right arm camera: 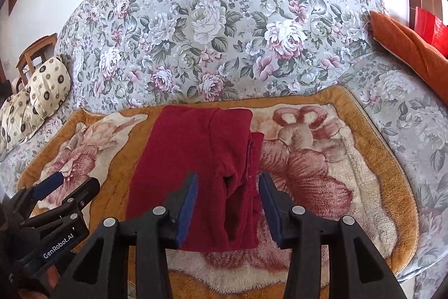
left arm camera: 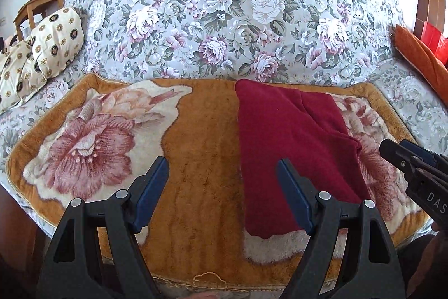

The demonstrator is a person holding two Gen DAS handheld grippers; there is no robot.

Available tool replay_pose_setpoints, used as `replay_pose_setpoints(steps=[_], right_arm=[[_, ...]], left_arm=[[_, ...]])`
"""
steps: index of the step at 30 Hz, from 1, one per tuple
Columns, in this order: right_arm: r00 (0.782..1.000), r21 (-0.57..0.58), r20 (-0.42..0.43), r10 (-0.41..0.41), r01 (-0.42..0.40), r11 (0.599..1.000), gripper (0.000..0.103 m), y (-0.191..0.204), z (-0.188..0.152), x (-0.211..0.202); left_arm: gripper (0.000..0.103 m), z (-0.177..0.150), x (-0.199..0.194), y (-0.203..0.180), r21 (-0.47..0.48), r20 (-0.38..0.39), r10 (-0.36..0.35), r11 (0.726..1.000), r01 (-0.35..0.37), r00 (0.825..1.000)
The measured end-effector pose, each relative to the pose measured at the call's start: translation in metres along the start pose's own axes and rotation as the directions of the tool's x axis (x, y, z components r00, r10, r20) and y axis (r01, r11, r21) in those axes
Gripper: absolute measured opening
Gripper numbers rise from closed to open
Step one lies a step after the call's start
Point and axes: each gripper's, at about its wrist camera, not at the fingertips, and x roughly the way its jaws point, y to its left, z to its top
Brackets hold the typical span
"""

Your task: Fold small clothes

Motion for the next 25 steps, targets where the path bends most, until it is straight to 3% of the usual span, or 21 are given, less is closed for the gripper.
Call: replay_pose_setpoints(steps=[25], right_arm=[[1.0, 0.023, -0.023, 0.008, -0.007, 1.0, 0.044, -0.0023, -0.002, 0.0065]], left_arm=[[0.08, 0.0015, 0.0069, 0.0021, -0.014, -0.005, -0.027, 1.0, 0.027, 1.0]])
